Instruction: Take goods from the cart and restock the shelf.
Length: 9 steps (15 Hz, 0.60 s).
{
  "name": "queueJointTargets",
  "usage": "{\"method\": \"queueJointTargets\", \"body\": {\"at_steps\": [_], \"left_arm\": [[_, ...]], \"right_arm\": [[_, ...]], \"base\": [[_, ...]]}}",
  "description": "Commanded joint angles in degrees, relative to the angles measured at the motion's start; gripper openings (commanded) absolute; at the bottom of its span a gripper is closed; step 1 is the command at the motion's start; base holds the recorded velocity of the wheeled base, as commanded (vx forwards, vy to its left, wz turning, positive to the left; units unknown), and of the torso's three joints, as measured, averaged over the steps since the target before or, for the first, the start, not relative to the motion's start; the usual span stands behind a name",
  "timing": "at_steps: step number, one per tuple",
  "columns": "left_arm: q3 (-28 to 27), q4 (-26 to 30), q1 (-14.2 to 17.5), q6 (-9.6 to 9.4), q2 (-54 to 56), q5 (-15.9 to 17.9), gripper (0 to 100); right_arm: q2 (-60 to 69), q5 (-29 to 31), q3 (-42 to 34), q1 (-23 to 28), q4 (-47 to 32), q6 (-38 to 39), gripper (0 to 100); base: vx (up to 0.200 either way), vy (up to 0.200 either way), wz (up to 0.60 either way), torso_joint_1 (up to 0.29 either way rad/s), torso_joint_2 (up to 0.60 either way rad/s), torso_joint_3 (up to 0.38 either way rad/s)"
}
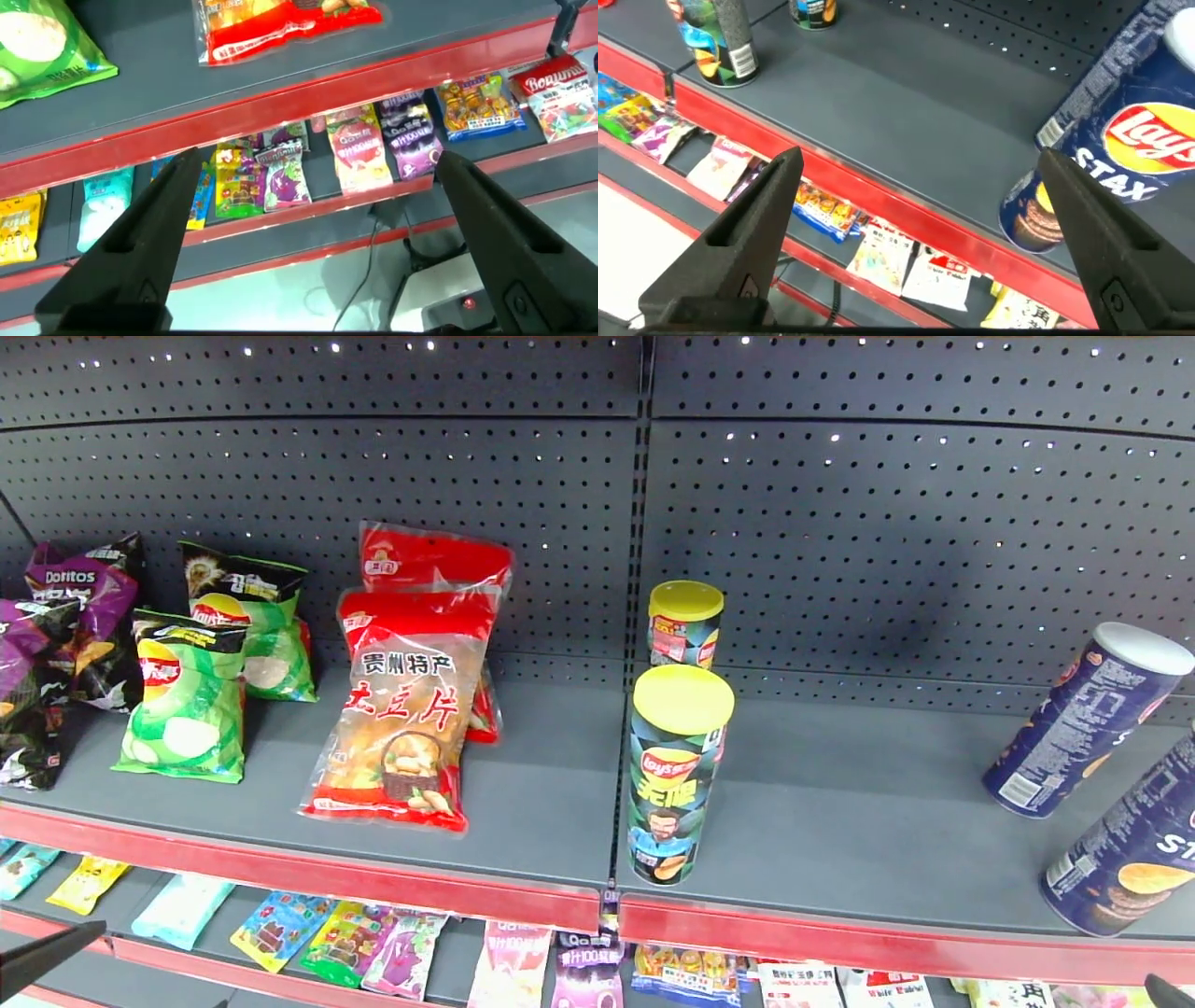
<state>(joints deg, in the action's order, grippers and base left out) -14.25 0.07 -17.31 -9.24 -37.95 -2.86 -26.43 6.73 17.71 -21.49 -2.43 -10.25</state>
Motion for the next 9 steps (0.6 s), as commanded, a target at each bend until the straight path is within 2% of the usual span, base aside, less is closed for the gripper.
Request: {"method": "queueJointTargets", "body": {"at_steps": [1,3,9], "left_arm": [[-0.2,-0.1,0.0,0.01,0.4,0.0,100],[-0.4,-0.1,0.0,-0.08,0.5,0.0,100],[-0.8,-0.2,0.0,-0.95,0.5,0.0,100]], "right_arm": [[0.3,0.0,-0.3,0.3,0.0,0.0,100],[0.3,0.0,-0.2,0.3,0.0,-0.1,100],[0.2,0.0,-0.2,0.3,0.0,-0.1,100]], "base": [[0.000,0.000,0.00,0.000,0.00,0.000],[0.000,0.000,0.00,0.000,0.00,0.000],[0.000,0.000,-0.60,0.003,0.00,0.003]]}}
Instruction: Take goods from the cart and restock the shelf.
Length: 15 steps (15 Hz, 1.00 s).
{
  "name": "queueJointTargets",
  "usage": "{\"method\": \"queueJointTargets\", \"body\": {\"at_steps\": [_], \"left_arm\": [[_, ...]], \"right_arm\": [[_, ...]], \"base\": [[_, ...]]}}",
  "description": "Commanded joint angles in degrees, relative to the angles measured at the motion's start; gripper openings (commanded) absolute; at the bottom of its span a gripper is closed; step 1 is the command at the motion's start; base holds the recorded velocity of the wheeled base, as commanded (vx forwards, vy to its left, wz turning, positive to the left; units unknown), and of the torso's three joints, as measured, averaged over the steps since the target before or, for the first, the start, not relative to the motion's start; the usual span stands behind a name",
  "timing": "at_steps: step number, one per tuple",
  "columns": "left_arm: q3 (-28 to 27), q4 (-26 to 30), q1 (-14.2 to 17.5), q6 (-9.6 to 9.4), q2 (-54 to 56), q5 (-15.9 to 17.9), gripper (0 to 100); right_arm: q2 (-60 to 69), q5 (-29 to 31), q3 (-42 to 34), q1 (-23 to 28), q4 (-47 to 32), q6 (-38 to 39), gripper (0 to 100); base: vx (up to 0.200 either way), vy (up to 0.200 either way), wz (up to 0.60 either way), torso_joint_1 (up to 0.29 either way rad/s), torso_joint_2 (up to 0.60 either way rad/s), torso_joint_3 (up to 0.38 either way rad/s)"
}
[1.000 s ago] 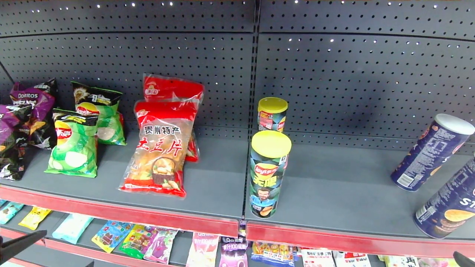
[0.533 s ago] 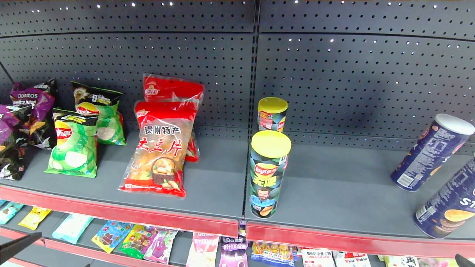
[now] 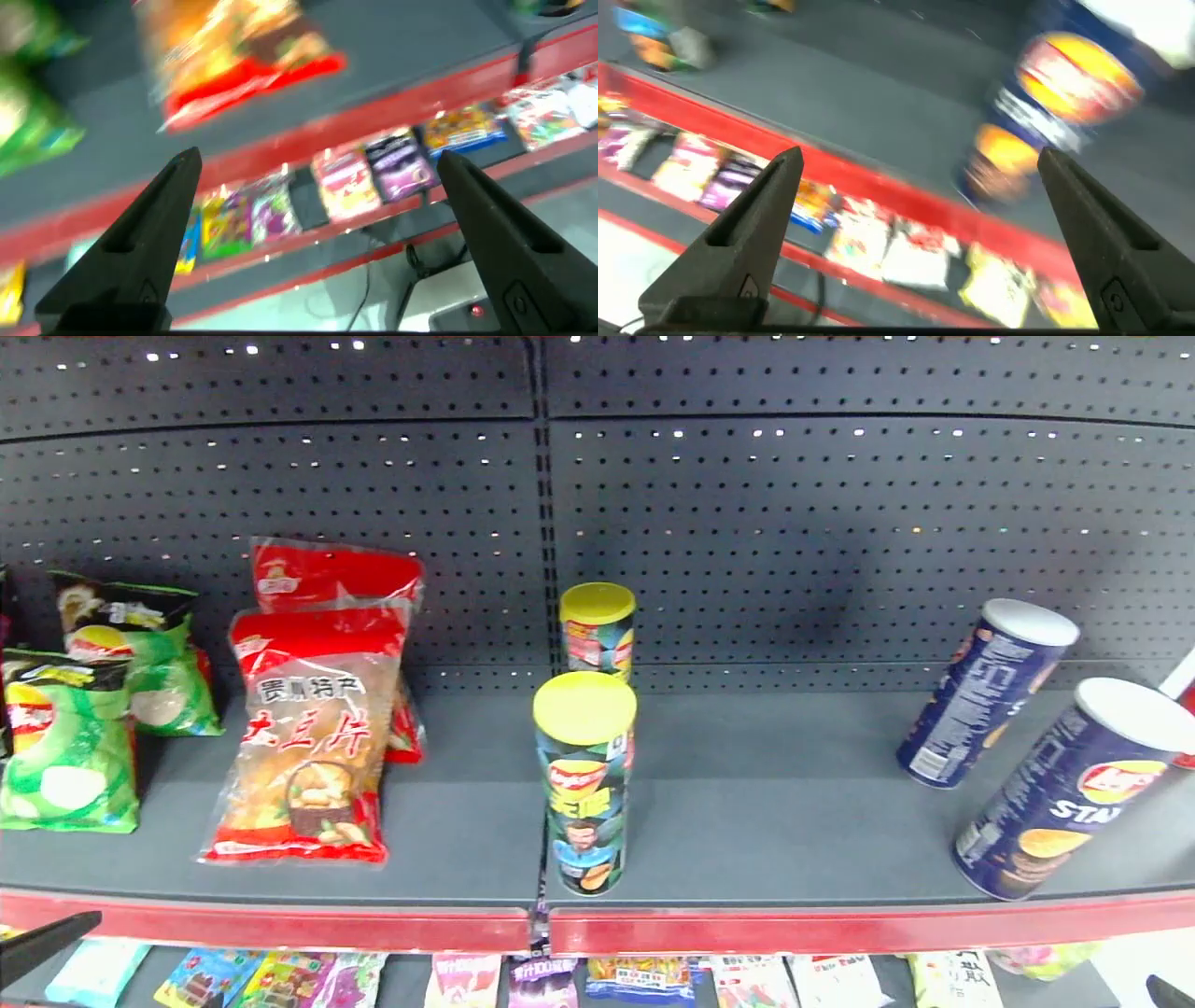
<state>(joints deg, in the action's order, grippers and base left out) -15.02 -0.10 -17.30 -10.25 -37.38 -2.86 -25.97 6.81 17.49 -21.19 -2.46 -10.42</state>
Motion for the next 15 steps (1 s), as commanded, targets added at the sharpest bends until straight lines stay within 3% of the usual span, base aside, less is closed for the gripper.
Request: {"method": "queueJointTargets", "body": {"at_steps": [1,6,8,10,11,12,13,15], "left_arm": [[0.0,0.0,0.0,0.06,-0.2,0.0,100],[-0.1,-0.2,0.0,-1.00,-3.5,0.4,100],[-0.2,-2.7,-0.1,-0.91,-8.0,0.3,100],[-0.1,-15.1,0.0,-0.03,-21.4,-0.2,100],[-0.2,-20.3,-0.1,1.55,-25.9,-0.7,100],[-1.2,-22.3,-0.2,3.66,-29.4,-1.2,100],[-1.7,-22.3,-0.3,4.28,-30.5,-1.2,100],[-6.3,-22.6,-0.5,9.64,-37.8,-4.4,100]], "right_arm": [[-0.2,0.0,-0.1,0.0,0.0,0.0,100],[1.8,1.6,-3.3,0.4,0.4,0.0,100],[4.9,2.8,-5.5,1.0,0.7,0.1,100],[9.8,2.7,-7.1,1.4,0.4,0.2,100],[10.6,2.2,-7.0,1.2,0.4,0.5,100],[10.9,2.3,-7.0,1.4,0.2,0.7,100],[11.3,2.3,-7.2,1.5,0.2,0.8,100],[12.7,2.2,-8.2,1.5,0.0,1.0,100]], "base": [[0.000,0.000,0.00,0.000,0.00,0.000],[0.000,0.000,0.00,0.000,0.00,0.000],[0.000,0.000,0.00,0.000,0.00,0.000],[0.000,0.000,0.00,0.000,0.00,0.000],[0.000,0.000,0.00,0.000,0.00,0.000],[0.000,0.000,0.00,0.000,0.00,0.000],[0.000,0.000,0.00,0.000,0.00,0.000],[0.000,0.000,0.00,0.000,0.00,0.000]]}}
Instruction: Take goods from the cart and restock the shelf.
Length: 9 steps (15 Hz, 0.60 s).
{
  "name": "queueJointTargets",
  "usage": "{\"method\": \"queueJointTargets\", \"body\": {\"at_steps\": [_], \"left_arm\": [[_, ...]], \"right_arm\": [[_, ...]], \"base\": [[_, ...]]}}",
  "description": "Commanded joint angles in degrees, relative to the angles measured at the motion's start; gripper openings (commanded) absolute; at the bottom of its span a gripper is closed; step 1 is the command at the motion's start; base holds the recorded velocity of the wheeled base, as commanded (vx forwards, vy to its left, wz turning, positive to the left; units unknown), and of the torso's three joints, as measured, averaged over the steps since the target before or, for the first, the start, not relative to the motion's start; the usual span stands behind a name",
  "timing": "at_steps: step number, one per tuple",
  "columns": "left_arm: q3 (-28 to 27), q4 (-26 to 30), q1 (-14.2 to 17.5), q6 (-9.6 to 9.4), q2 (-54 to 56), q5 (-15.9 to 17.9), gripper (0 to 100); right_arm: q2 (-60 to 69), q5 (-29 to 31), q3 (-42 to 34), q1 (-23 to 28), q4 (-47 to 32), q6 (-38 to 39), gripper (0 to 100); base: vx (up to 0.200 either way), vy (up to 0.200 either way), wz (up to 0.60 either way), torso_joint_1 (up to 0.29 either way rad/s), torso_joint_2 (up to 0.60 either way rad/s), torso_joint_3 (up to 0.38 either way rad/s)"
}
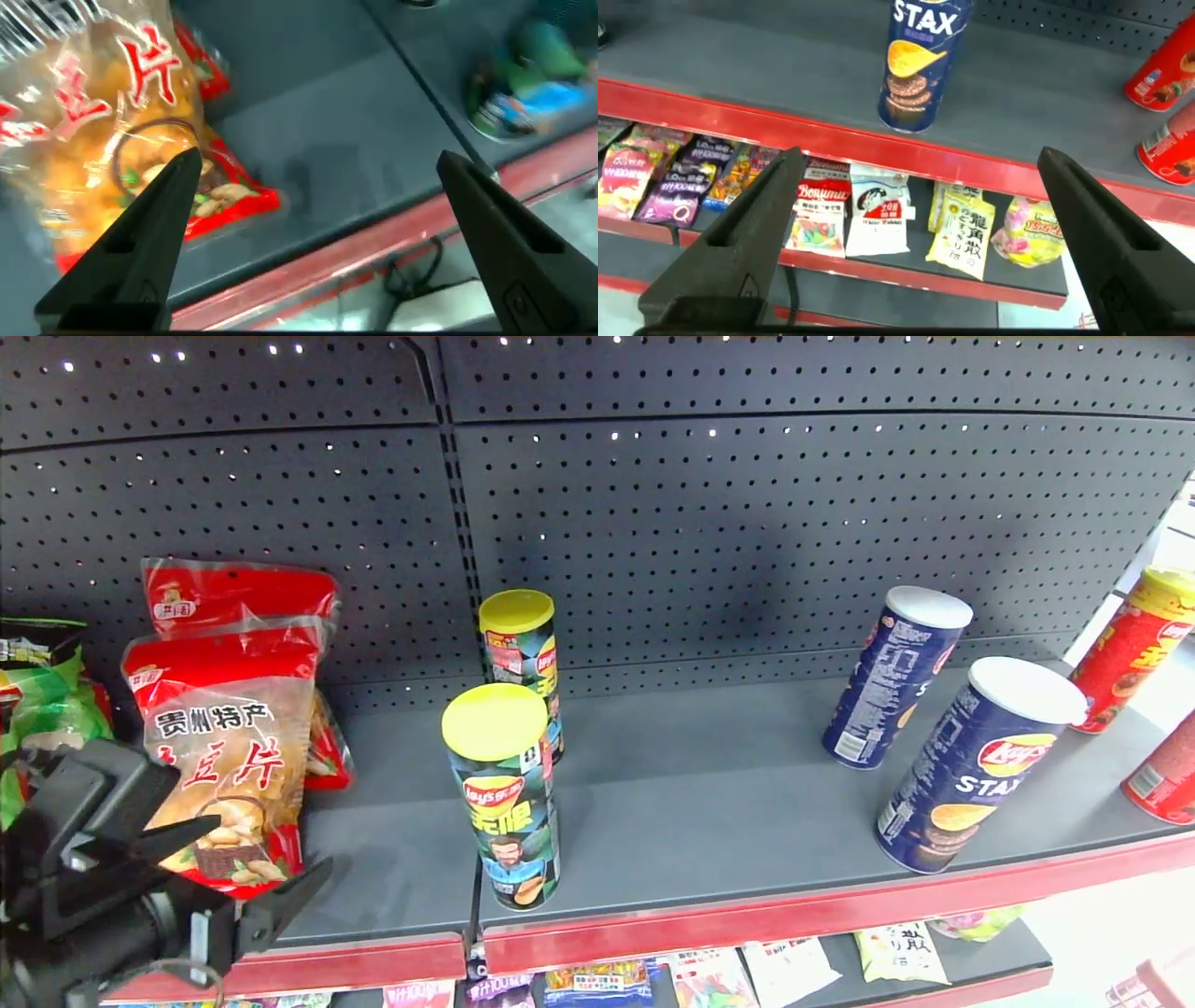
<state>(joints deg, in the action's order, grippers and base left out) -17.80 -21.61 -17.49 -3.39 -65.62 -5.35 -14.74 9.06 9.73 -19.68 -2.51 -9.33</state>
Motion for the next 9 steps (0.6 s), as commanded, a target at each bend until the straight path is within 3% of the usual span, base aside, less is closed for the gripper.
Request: {"method": "queueJointTargets", "body": {"at_steps": [1,4,9], "left_arm": [[-4.4,-1.1,-1.6,4.53,-11.6,-4.0,100],[-6.5,-1.0,-7.9,10.51,-15.7,-4.8,100],[-10.8,-0.6,-9.3,11.21,-23.5,-5.1,100]], "right_arm": [[1.2,0.0,-0.3,0.0,0.1,0.2,100],[0.9,0.0,-0.2,0.0,0.1,1.0,100],[0.1,0.1,-0.1,0.0,0.1,1.0,100]], "base": [[0.000,0.000,0.00,0.000,0.00,0.000],[0.000,0.000,0.00,0.000,0.00,0.000],[0.000,0.000,0.00,0.000,0.00,0.000]]}}
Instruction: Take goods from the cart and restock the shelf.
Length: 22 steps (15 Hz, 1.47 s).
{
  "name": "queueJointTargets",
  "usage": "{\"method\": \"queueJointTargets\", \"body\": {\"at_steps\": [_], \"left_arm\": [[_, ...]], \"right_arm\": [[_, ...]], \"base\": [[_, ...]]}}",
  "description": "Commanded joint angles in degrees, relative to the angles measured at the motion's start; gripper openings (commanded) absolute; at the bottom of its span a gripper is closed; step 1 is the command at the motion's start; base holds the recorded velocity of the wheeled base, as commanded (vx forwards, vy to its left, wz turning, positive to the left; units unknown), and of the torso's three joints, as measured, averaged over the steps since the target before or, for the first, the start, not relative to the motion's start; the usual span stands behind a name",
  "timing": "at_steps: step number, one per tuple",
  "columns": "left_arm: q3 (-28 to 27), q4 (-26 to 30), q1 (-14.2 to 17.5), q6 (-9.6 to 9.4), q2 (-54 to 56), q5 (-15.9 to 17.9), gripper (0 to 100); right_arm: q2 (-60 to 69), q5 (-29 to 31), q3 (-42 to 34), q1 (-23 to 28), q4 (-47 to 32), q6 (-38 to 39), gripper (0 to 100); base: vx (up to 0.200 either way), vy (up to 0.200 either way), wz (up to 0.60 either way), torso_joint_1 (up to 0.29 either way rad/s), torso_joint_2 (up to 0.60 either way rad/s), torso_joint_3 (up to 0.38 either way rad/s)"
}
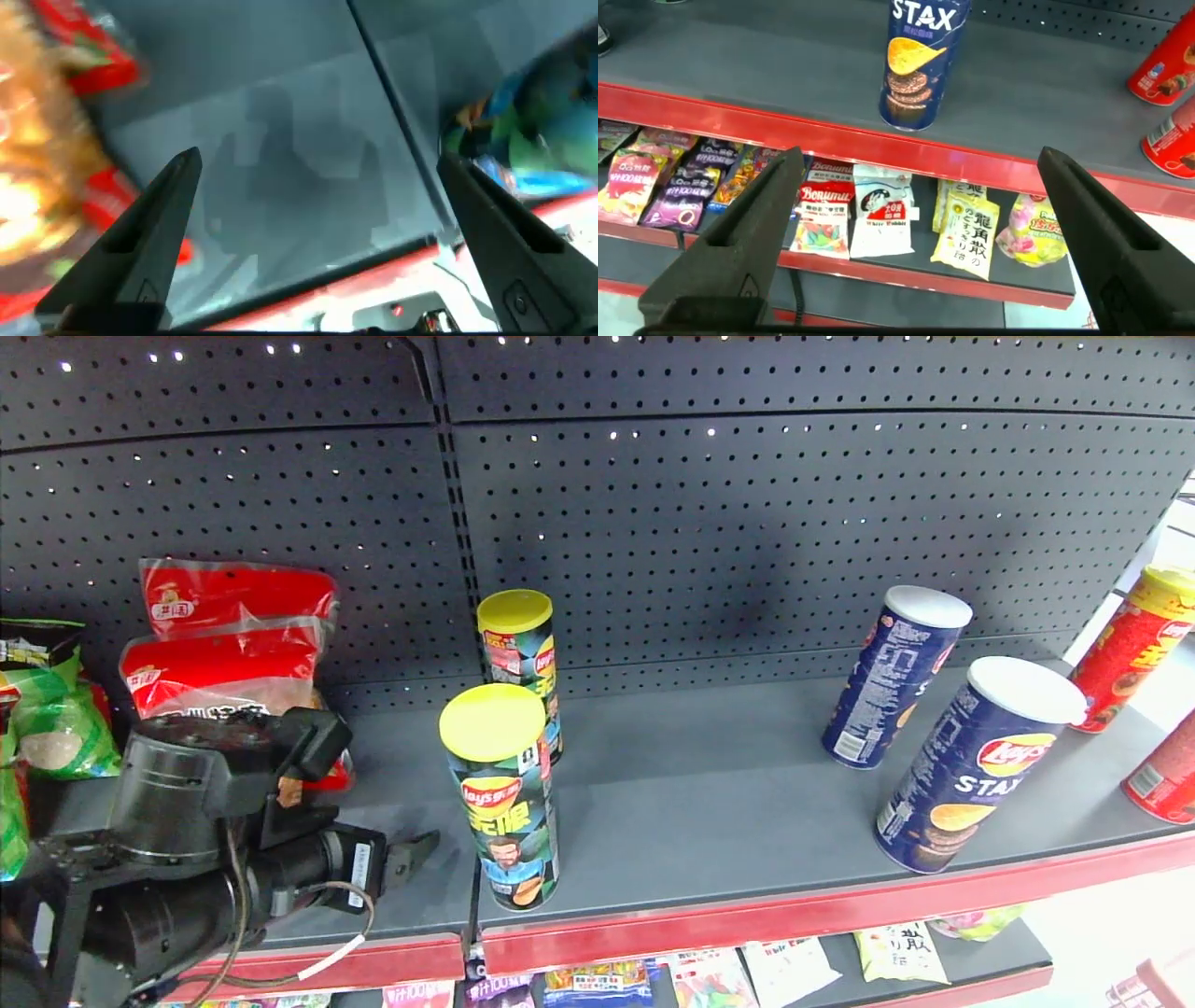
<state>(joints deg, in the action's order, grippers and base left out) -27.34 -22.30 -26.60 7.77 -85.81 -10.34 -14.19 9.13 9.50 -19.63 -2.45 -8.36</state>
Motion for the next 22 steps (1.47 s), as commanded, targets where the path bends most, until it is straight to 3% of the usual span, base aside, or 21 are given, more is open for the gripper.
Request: {"method": "queueJointTargets", "body": {"at_steps": [1,5,10,22], "left_arm": [[-1.5,0.3,-0.2,0.06,-3.8,-0.2,100],[-1.7,2.2,-0.2,-0.03,-4.7,-0.1,100],[-2.7,2.0,-2.8,0.23,-7.3,0.0,100],[-5.2,1.8,-3.6,0.23,-9.4,0.0,100]], "right_arm": [[-0.5,0.0,0.1,-0.1,0.0,0.0,100],[-1.2,0.0,0.1,-0.1,0.0,0.0,100],[-1.8,0.0,0.5,-0.1,0.1,0.0,100],[-1.8,0.0,0.8,-0.1,0.2,0.1,100]], "base": [[0.000,0.000,0.00,0.000,0.00,0.000],[0.000,0.000,0.00,0.000,0.00,0.000],[0.000,0.000,0.00,0.000,0.00,0.000],[0.000,0.000,0.00,0.000,0.00,0.000]]}}
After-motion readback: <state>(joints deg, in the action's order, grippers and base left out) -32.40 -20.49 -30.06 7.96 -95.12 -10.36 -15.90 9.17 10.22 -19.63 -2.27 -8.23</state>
